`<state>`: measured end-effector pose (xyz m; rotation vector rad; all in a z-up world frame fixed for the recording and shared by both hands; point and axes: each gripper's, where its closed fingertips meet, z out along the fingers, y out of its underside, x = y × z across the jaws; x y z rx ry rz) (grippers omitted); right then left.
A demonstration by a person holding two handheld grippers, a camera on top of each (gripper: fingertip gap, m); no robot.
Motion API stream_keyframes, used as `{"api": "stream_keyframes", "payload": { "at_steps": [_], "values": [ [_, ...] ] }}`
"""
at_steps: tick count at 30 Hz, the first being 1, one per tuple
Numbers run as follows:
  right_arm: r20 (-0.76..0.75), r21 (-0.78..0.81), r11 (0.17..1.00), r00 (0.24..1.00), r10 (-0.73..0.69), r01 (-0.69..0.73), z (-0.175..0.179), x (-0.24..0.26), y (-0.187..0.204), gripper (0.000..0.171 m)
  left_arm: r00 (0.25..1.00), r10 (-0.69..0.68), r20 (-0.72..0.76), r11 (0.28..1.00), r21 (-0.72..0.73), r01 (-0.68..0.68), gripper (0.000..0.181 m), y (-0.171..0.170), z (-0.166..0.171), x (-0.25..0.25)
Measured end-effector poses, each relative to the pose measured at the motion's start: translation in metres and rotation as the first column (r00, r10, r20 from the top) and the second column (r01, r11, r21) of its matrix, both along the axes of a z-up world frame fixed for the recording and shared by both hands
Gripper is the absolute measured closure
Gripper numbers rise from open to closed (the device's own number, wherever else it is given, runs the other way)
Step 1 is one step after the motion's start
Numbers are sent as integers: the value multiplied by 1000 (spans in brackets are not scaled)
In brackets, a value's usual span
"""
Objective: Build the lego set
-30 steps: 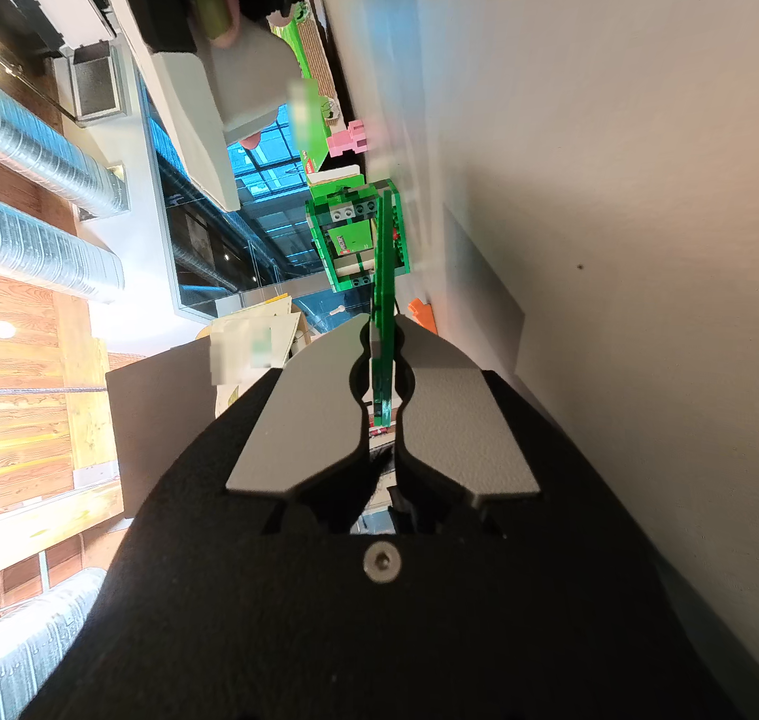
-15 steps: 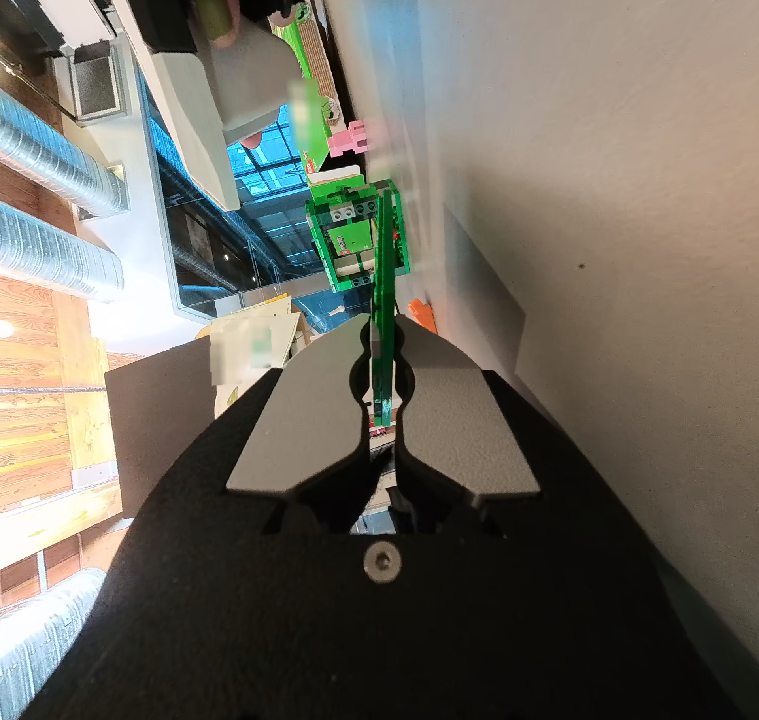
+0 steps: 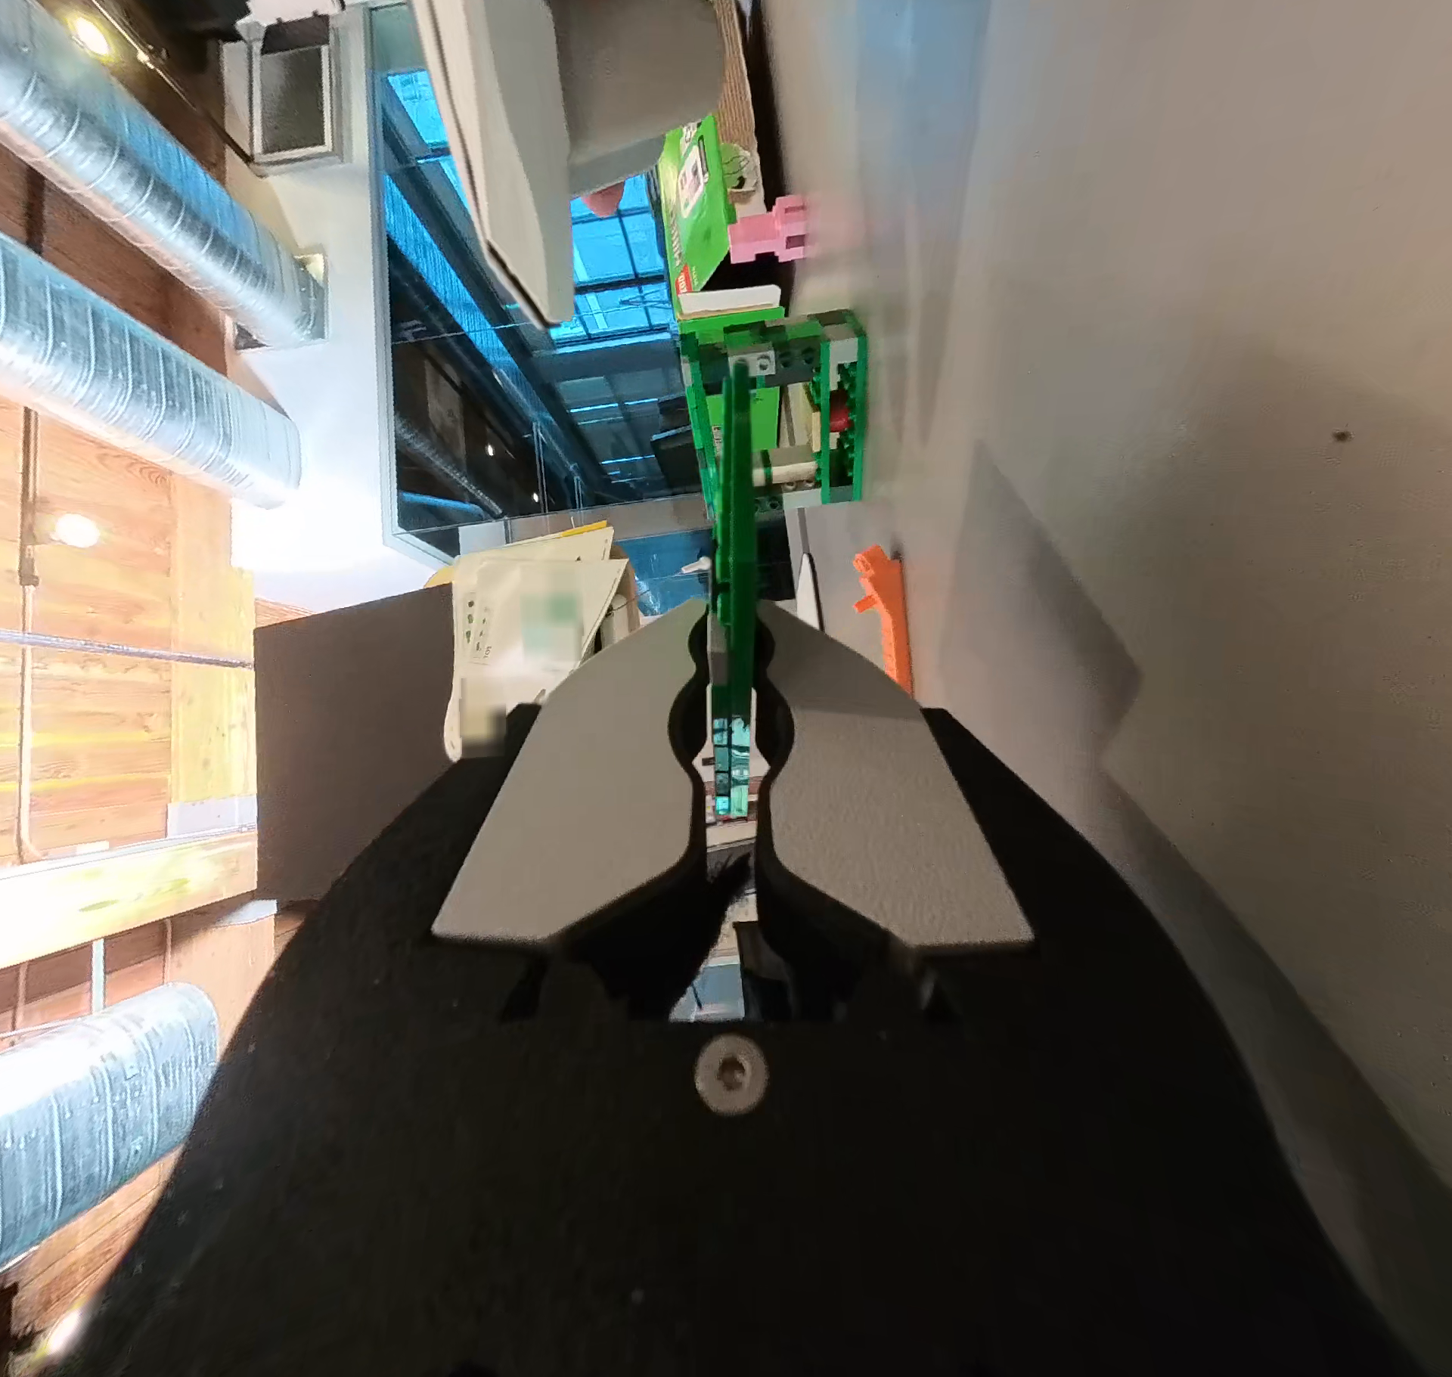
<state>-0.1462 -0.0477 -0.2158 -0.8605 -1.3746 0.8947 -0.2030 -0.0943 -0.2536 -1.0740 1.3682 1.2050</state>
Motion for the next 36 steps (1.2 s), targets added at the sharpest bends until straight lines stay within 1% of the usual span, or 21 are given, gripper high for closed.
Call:
{"api": "stream_keyframes", "payload": {
  "at_steps": [6, 23, 36],
  "values": [
    [1, 0, 1000, 1000, 1, -1, 0, 0, 0, 152, 999, -26, 20, 999, 41, 25, 176, -4, 9, 3],
    [3, 1, 1000, 1000, 2, -2, 0, 0, 0, 153, 998, -25, 55, 998, 52, 22, 176, -6, 12, 0],
    [2, -6, 1000, 1000, -2, 2, 0, 0, 1, 153, 998, -61, -5, 998, 26, 61, 175, -7, 3, 13]
  ]
}}
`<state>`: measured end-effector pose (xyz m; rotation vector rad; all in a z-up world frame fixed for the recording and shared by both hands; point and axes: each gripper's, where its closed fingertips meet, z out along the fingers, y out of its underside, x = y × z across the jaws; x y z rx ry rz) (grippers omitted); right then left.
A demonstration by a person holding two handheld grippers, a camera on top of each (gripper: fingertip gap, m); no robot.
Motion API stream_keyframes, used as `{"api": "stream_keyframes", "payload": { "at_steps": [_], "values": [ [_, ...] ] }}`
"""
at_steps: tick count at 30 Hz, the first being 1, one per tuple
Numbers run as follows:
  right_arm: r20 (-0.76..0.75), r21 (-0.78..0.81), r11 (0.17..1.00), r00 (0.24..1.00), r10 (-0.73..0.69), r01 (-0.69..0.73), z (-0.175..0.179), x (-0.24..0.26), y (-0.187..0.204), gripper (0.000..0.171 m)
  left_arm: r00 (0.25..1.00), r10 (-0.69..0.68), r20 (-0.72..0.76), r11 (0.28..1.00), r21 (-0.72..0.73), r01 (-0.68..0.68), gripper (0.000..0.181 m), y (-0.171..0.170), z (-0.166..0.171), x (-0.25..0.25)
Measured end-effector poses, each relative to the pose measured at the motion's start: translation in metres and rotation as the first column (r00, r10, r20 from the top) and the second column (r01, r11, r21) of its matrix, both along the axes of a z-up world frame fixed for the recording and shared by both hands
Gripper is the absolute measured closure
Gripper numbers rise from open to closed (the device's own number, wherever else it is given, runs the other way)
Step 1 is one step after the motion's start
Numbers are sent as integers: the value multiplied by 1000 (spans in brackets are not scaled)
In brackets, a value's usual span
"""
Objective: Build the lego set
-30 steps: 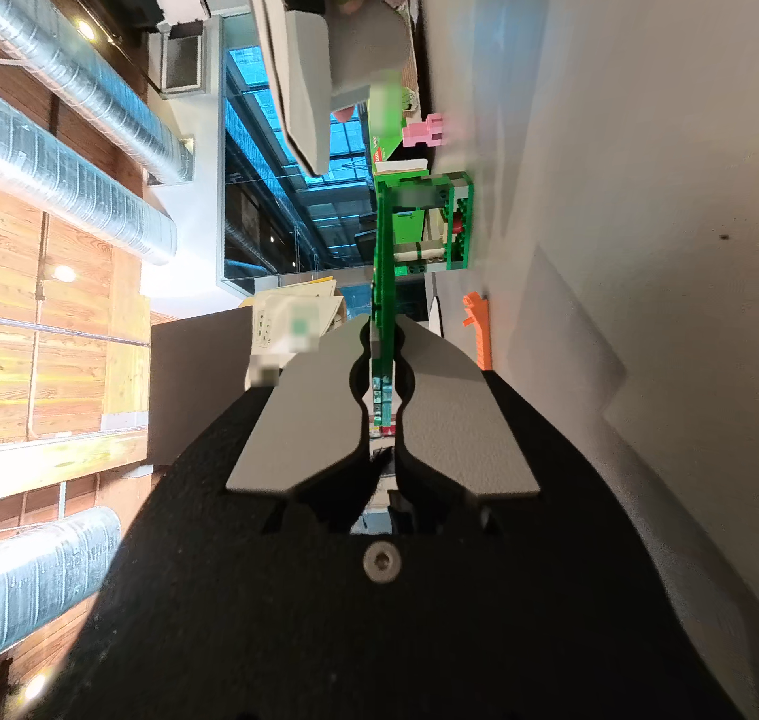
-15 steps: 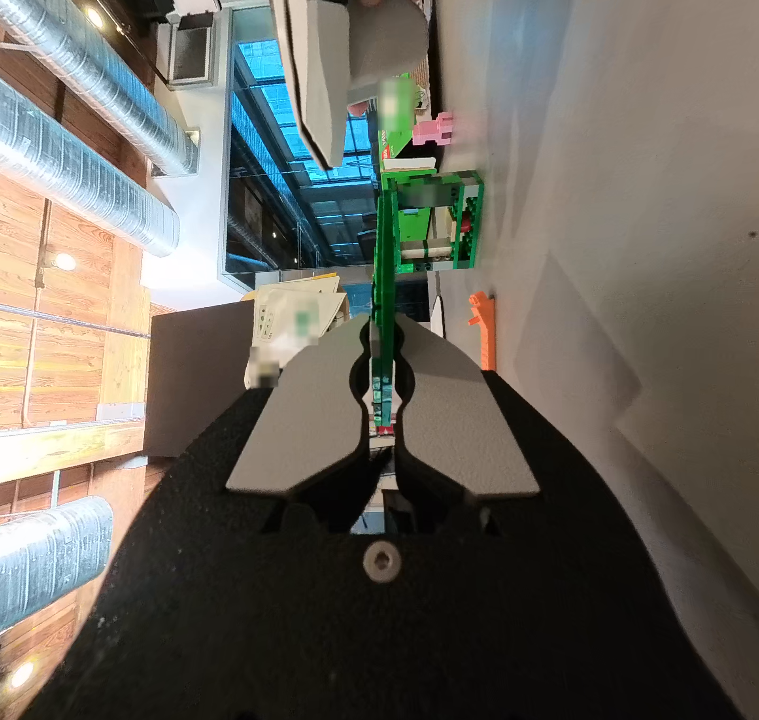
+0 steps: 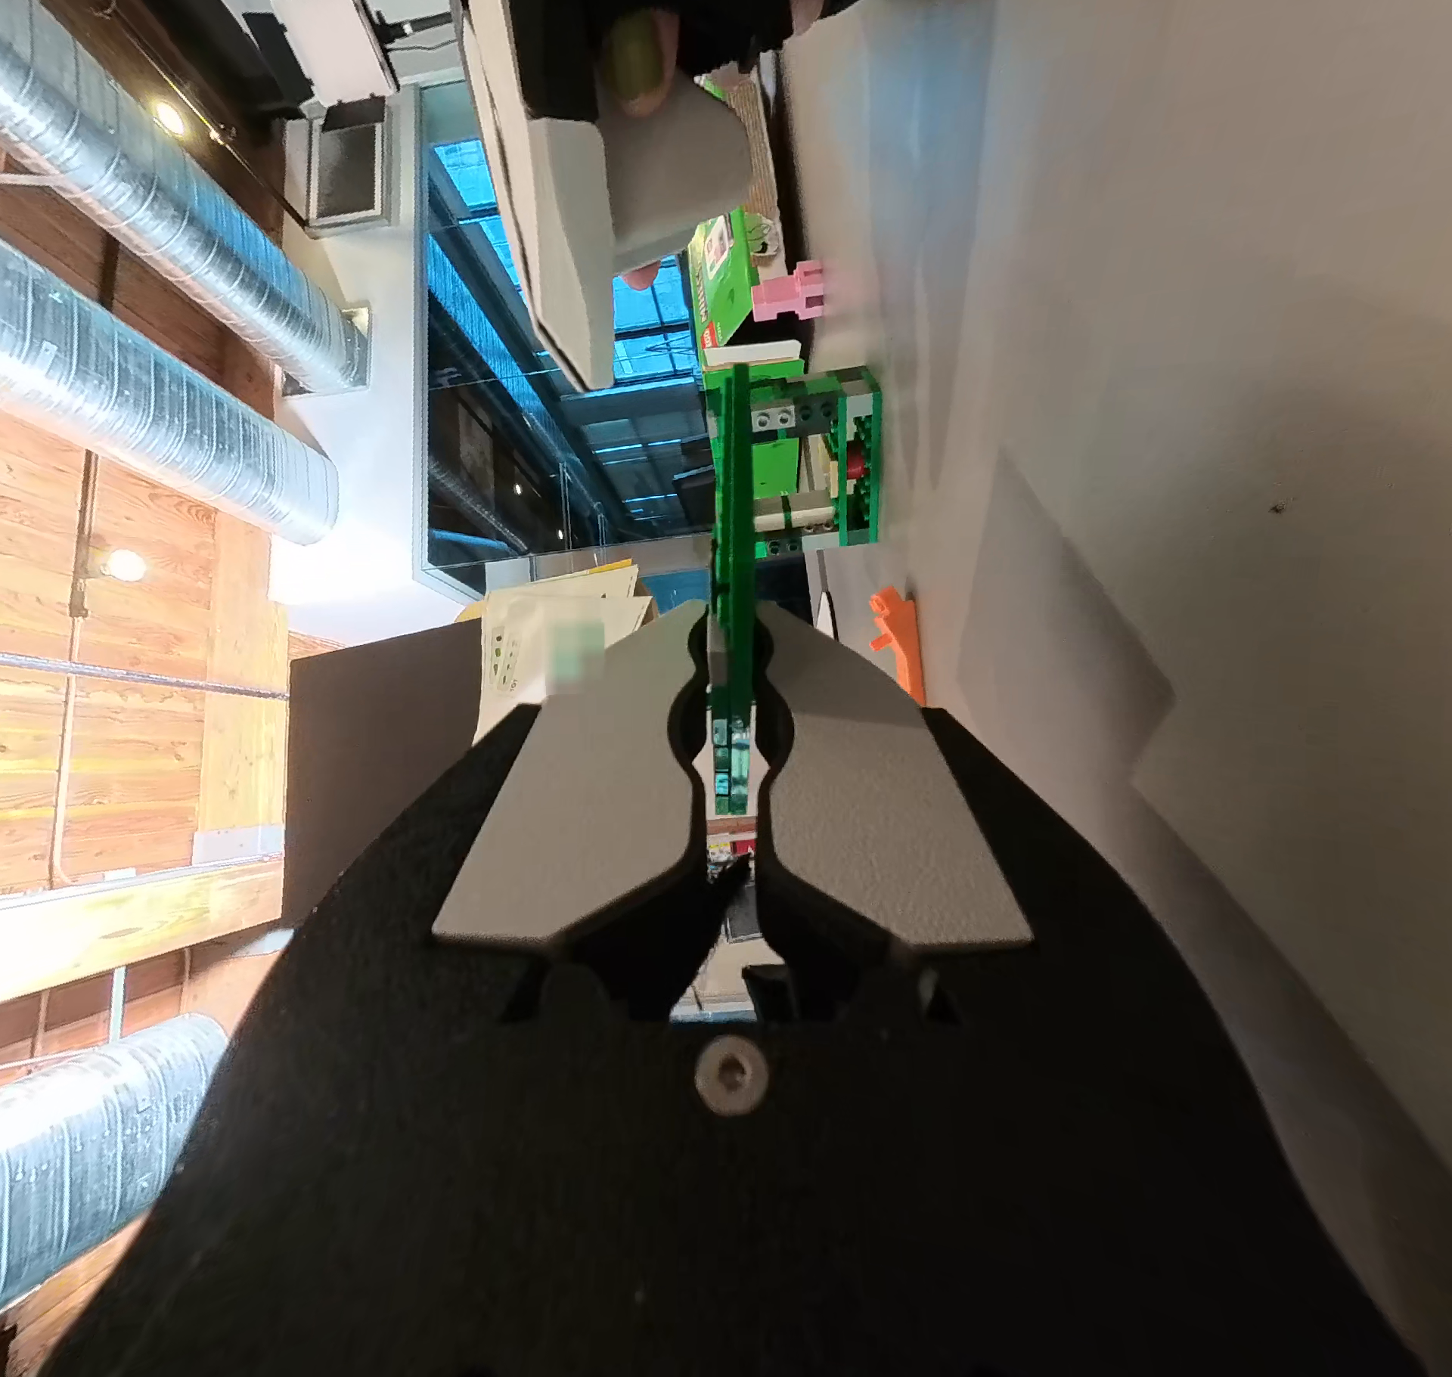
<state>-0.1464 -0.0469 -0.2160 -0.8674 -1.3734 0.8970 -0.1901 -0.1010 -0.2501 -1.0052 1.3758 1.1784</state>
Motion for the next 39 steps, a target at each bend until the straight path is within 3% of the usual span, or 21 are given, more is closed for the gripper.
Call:
{"api": "stream_keyframes", "payload": {
  "at_steps": [25, 29, 39],
  "values": [
    [3, 13, 1000, 1000, 5, -5, -1, 0, -2, 153, 999, -4, -50, 1000, -20, 3, 176, 1, -6, 2],
    [16, 1, 999, 999, 32, -32, -2, 1, -6, 163, 999, -15, -39, 1000, -26, 14, 176, 1, -7, 6],
    [25, -7, 999, 999, 33, -33, -3, 0, -6, 165, 999, -37, 9, 999, -22, 37, 175, 1, -3, 11]
  ]
}}
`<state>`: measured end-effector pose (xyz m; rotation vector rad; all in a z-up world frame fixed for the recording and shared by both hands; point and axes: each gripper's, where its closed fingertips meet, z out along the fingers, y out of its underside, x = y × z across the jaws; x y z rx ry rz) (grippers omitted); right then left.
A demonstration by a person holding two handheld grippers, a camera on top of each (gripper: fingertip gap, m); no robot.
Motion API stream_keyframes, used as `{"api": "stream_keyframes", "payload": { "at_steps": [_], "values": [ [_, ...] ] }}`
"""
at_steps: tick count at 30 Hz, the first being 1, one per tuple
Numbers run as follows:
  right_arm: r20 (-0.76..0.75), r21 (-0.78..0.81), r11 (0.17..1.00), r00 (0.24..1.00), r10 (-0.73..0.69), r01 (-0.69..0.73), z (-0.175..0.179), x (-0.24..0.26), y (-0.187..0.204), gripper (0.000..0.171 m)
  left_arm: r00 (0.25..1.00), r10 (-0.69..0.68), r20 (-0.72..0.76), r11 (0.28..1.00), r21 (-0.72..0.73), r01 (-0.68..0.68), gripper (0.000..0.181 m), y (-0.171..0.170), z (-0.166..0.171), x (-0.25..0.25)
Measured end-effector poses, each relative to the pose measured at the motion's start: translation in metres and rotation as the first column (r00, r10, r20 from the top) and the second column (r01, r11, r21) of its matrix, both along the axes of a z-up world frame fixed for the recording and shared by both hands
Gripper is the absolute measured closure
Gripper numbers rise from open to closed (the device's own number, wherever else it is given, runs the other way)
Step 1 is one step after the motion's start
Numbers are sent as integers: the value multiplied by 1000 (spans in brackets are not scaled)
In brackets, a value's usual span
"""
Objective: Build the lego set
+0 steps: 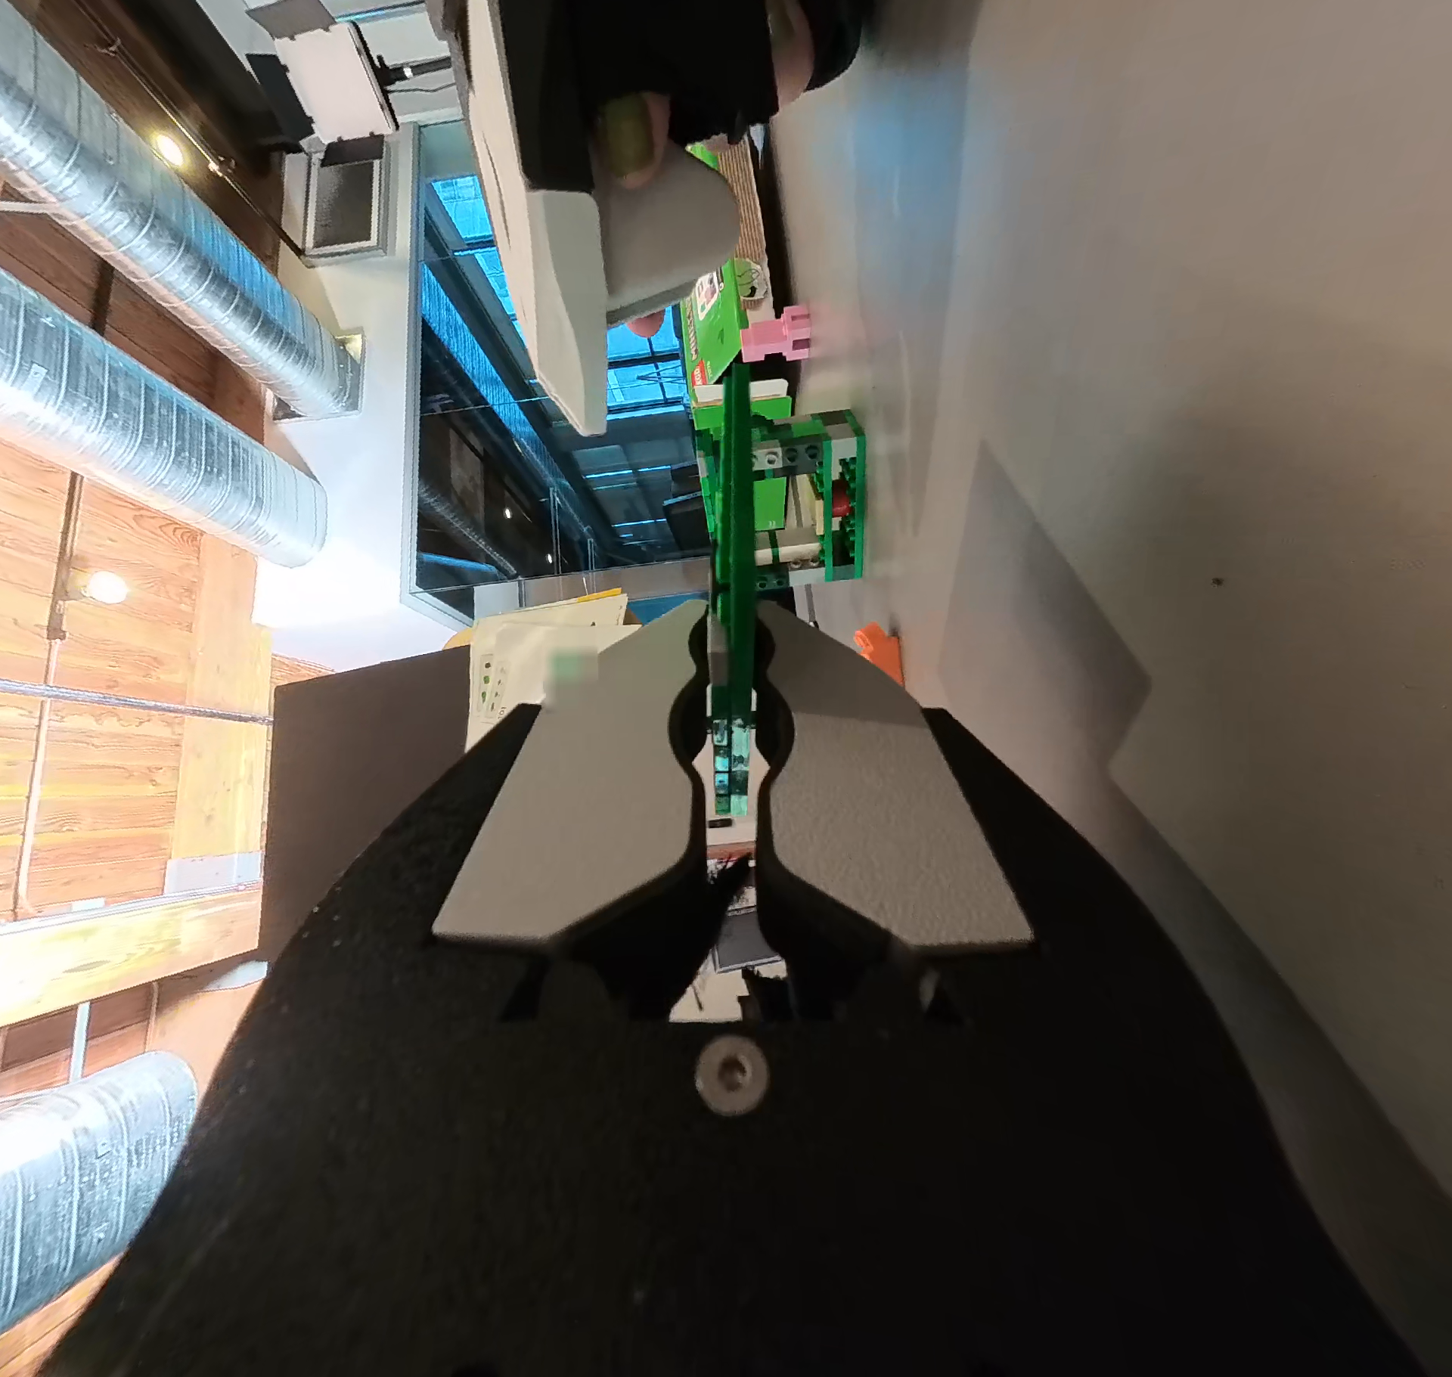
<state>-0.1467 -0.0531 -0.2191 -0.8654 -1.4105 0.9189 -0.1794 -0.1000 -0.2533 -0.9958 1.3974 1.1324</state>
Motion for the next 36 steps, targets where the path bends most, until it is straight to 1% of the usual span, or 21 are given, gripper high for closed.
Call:
{"api": "stream_keyframes", "payload": {
  "at_steps": [36],
  "values": [
    [2, 15, 1000, 1000, 5, -5, 0, 0, -1, 167, 1000, 9, -20, 1000, -9, -9, 175, 0, -3, -2]
  ]
}}
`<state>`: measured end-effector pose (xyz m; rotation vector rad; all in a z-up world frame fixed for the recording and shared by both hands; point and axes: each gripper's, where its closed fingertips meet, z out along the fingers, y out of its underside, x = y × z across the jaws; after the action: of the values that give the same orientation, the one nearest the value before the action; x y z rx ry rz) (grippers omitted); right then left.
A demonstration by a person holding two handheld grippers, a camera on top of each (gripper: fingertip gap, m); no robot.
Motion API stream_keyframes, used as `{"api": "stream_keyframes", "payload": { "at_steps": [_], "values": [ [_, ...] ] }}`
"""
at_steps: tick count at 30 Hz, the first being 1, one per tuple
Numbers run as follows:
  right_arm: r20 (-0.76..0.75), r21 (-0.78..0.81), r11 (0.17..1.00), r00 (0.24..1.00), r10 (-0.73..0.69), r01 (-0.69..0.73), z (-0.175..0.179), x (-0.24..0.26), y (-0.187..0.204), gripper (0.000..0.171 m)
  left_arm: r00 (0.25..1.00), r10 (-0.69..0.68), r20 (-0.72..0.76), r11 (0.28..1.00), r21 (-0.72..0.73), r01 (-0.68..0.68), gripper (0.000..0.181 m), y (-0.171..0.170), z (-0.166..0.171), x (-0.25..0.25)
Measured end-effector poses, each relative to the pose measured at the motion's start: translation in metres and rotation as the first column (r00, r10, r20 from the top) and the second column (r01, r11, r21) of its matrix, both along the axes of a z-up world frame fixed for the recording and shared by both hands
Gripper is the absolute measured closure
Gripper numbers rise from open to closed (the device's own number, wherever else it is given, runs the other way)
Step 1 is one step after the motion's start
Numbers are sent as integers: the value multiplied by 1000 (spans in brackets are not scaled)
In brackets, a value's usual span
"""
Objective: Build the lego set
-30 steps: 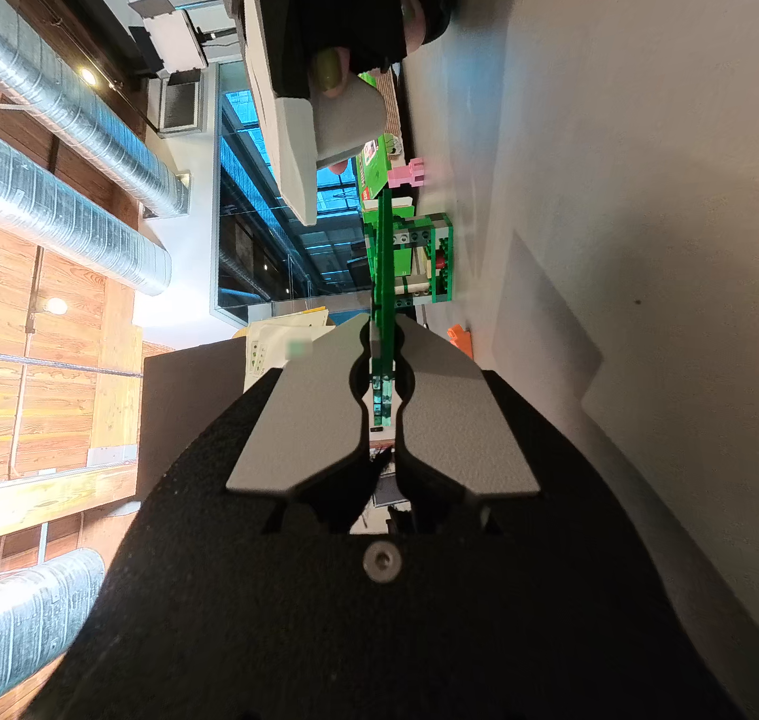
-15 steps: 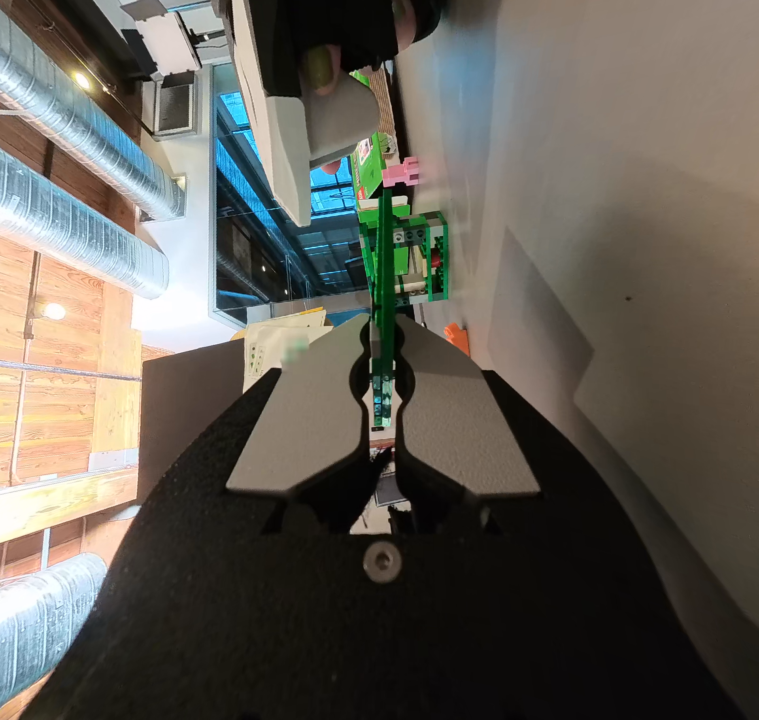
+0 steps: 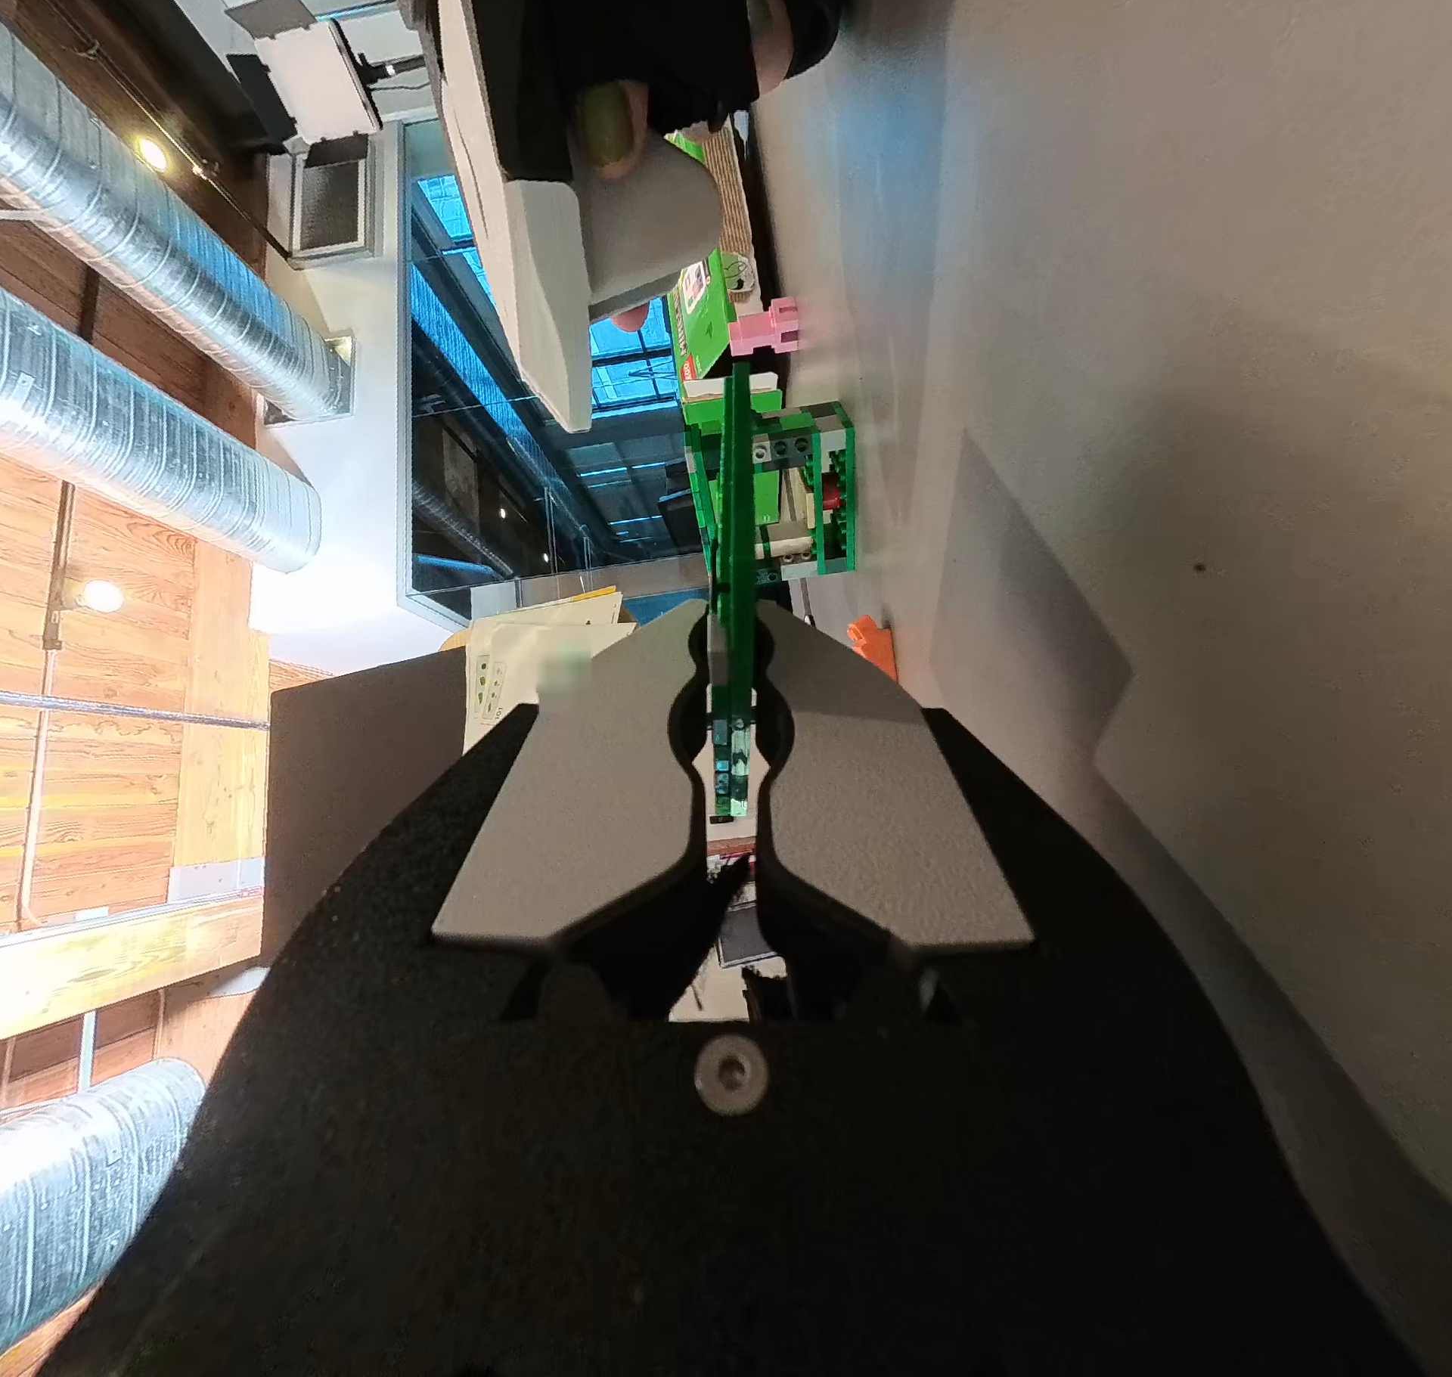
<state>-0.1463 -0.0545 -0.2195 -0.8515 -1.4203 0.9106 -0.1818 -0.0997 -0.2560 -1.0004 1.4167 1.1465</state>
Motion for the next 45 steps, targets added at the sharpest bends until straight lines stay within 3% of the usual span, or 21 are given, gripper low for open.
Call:
{"api": "stream_keyframes", "payload": {
  "at_steps": [11, 14, 16, 17, 20, 24, 32, 45],
  "values": [
    [2, 2, 1000, 1000, 8, -8, 1, 1, -2, 167, 1000, -7, -3, 1000, -3, 7, 175, 1, -1, 2],
    [128, -131, 989, 989, 80, -63, -1, -9, -14, 156, 999, -28, -21, 1000, -14, 27, 176, 1, -5, 11],
    [242, -290, 946, 945, 222, -148, 6, -23, -35, 151, 998, -54, -42, 998, -23, 53, 176, 0, -8, 20],
    [275, -296, 943, 933, 234, -150, 12, -33, -38, 148, 996, -67, -54, 997, -28, 66, 176, -1, -10, 24],
    [414, -167, 966, 874, 253, -200, 22, -74, -43, 150, 992, -97, -85, 995, -33, 94, 176, -4, -13, 34],
    [656, -118, 930, 675, 337, -349, -1, -127, -48, 150, 992, -103, -75, 994, -39, 100, 175, -5, -13, 33],
    [874, -159, 916, 378, 304, -368, -71, -180, -26, 151, 992, -101, -76, 994, -45, 98, 176, -6, -12, 29],
    [865, -239, 911, 352, 358, -337, -89, -195, -20, 158, 991, -103, -84, 994, -50, 99, 175, -3, -14, 30]
  ]
}}
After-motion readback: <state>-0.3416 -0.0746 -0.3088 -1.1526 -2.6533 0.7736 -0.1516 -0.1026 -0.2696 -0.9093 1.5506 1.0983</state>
